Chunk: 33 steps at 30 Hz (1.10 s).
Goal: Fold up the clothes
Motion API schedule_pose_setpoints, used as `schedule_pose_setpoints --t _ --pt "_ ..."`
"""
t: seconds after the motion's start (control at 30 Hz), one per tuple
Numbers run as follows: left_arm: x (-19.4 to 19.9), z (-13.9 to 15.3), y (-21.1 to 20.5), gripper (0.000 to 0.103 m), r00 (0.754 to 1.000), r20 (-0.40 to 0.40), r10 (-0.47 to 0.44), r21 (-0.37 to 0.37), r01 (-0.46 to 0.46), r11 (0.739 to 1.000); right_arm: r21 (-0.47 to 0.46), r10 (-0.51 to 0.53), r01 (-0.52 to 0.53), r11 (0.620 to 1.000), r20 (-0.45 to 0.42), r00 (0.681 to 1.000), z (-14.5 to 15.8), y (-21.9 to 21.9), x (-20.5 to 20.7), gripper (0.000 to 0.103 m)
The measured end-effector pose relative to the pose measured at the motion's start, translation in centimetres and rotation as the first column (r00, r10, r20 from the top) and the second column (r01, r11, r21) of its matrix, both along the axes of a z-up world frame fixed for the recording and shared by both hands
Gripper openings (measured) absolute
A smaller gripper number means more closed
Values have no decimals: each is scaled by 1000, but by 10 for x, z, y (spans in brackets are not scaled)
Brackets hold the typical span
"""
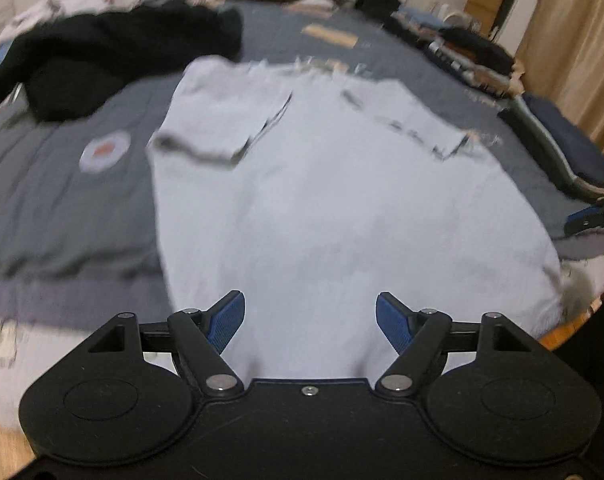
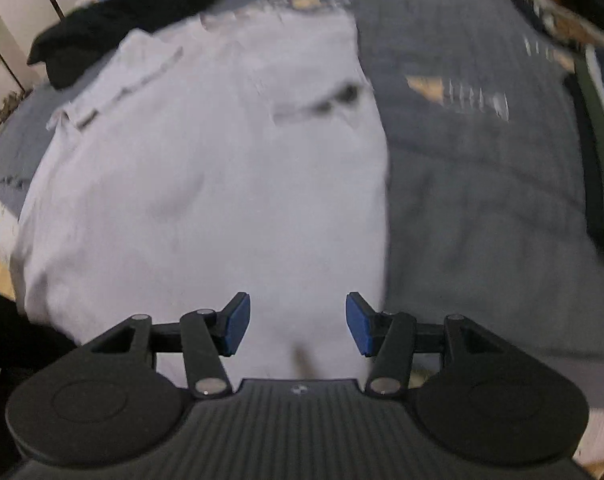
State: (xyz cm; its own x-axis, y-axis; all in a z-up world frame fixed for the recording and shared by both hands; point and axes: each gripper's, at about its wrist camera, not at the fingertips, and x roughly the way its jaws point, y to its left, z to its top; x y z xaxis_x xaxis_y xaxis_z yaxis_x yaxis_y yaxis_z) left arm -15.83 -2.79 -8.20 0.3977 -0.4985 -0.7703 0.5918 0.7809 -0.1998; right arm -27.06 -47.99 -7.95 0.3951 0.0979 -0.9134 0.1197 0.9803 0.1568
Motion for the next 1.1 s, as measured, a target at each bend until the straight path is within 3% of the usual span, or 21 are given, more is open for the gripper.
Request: schedule_pose_setpoints --t 0.2,0.57,0.77,0.83,0.87,0.9,0.93,0.97,1.1 --pt "-11 -17 23 72 994 -104 25 56 -19 998 58 57 -49 997 -129 990 -20 -14 -11 52" --pt "-18 -56 40 72 968 -215 127 130 -100 986 137 88 -62 989 -198 976 -59 -34 -8 52" --pt "-10 -81 45 72 940 -275 202 145 -167 975 172 96 -54 984 -251 963 -78 -36 2 52" --pt "-8 -85 43 65 936 -292 195 135 -161 978 175 114 -67 982 -270 956 -86 -32 6 52" --pt "-9 -84 40 31 942 -292 167 126 -135 983 174 123 -78 982 -265 956 -87 -30 7 50" --pt "-9 -83 36 5 946 -293 140 117 -110 987 176 124 -82 981 -245 962 -87 -27 7 38" --pt "-10 -80 34 5 952 -281 120 106 -93 990 197 124 -78 977 -229 965 -86 -26 7 28" --pt "-12 -77 33 5 959 -263 107 90 -86 992 225 123 -73 972 -217 968 -87 -25 7 7" --pt "-11 -47 38 5 974 -206 94 -5 -97 995 366 50 -26 930 -56 997 -67 -32 -2 6"
